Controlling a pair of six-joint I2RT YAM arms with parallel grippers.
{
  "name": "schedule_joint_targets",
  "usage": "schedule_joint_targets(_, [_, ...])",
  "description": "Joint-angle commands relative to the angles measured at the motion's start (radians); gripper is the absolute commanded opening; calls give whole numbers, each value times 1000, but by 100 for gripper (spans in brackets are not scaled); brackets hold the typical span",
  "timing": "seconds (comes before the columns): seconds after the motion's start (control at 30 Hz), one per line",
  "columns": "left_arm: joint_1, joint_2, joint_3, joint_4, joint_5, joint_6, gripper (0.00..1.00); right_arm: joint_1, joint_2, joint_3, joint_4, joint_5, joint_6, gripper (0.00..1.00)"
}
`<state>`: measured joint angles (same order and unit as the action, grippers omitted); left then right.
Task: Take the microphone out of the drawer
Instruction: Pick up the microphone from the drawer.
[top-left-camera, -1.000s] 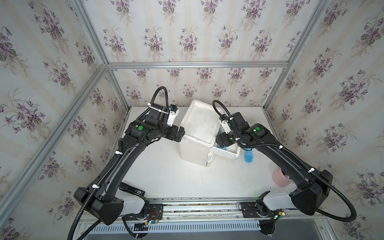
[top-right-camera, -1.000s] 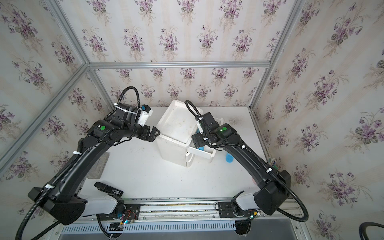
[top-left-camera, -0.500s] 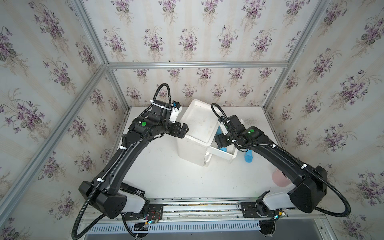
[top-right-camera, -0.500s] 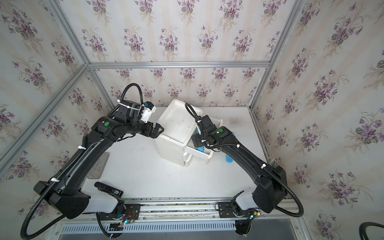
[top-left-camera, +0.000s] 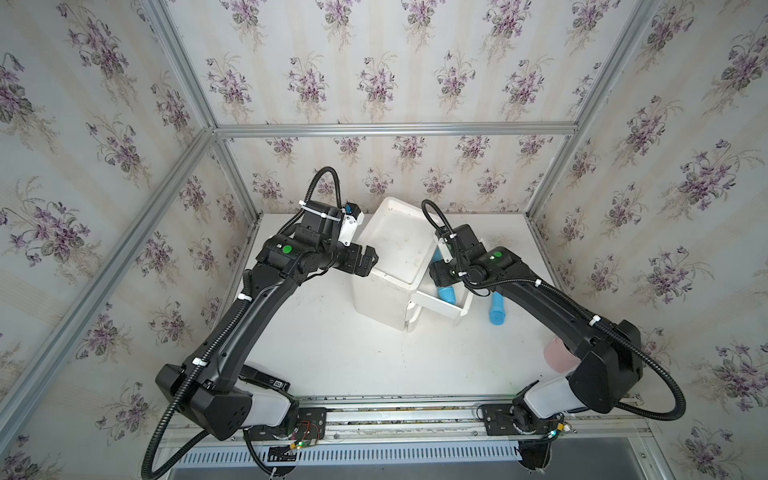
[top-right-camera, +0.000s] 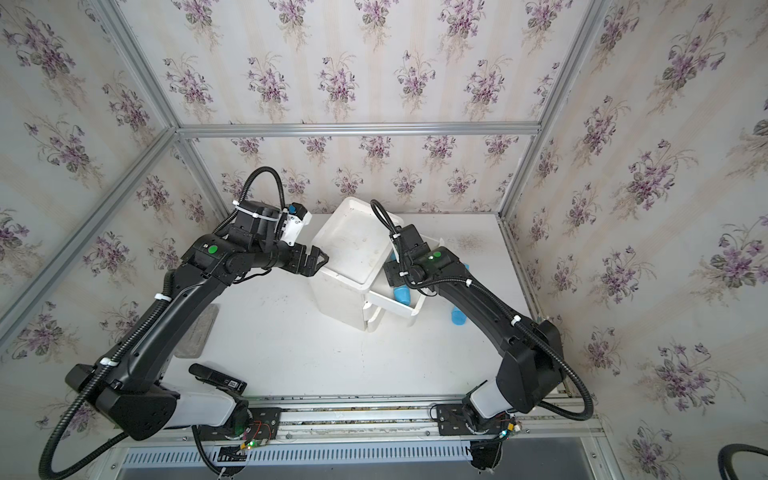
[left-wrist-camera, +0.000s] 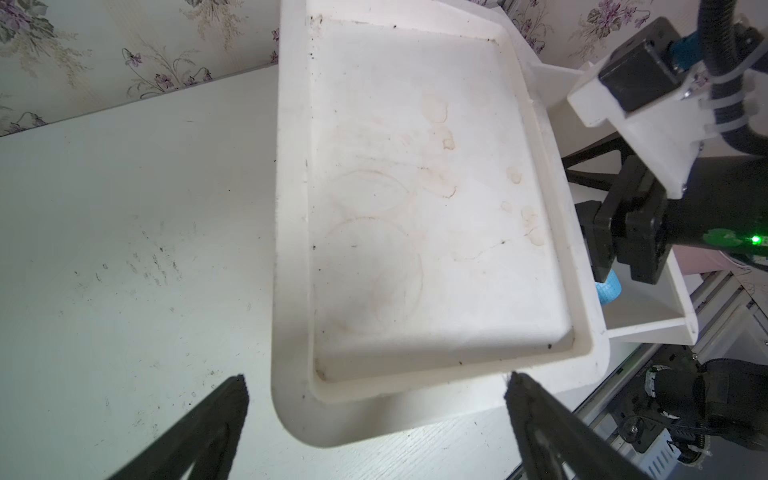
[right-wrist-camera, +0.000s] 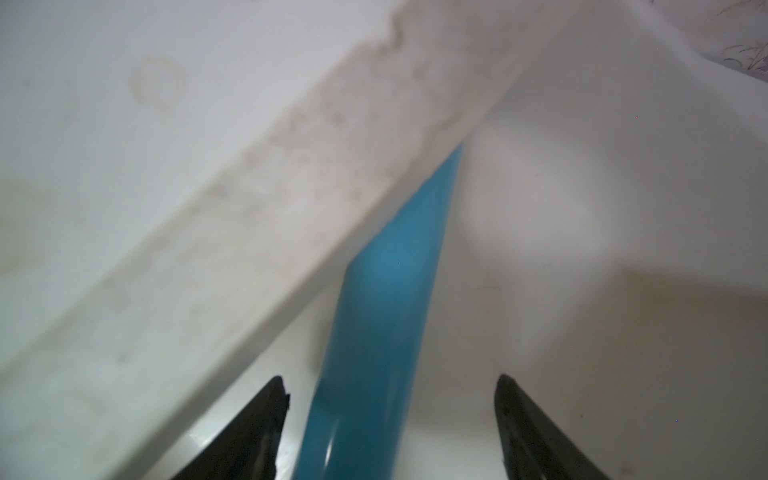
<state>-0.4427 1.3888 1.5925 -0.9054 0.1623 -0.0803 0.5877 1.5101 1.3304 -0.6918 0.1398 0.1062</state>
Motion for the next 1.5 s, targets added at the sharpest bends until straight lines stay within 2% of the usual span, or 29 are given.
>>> schedule_joint_targets(0.0, [3, 0, -3, 18, 10, 4, 99, -2, 15, 3, 26, -18, 39, 72])
schedule_joint_targets(0.3, [10, 7, -8, 23, 43, 2, 99, -2, 24, 22, 5, -39, 38, 46])
schedule_joint_targets(0.4, [12, 7, -10, 26, 48, 2, 99, -1, 32, 25, 3, -45, 38, 45])
schedule_joint_targets(0.6, [15, 6, -16, 28, 50, 1, 99, -2, 61, 11, 9, -49, 48, 51])
schedule_joint_targets(0.73, [15, 8, -16, 31, 56, 1, 99, -1, 74, 7, 9, -46, 54, 47])
schedule_joint_targets(1.0, [16, 20, -10, 33, 66, -3, 99, -3, 24, 35, 25, -42, 59, 22])
schedule_joint_targets(1.17, [17, 15, -14, 34, 66, -4, 99, -15, 16, 71, 15, -41, 77, 0])
schedule_joint_targets(1.47, [16, 10, -14, 36, 70, -3, 99, -35, -14, 82, 29, -52, 122, 0])
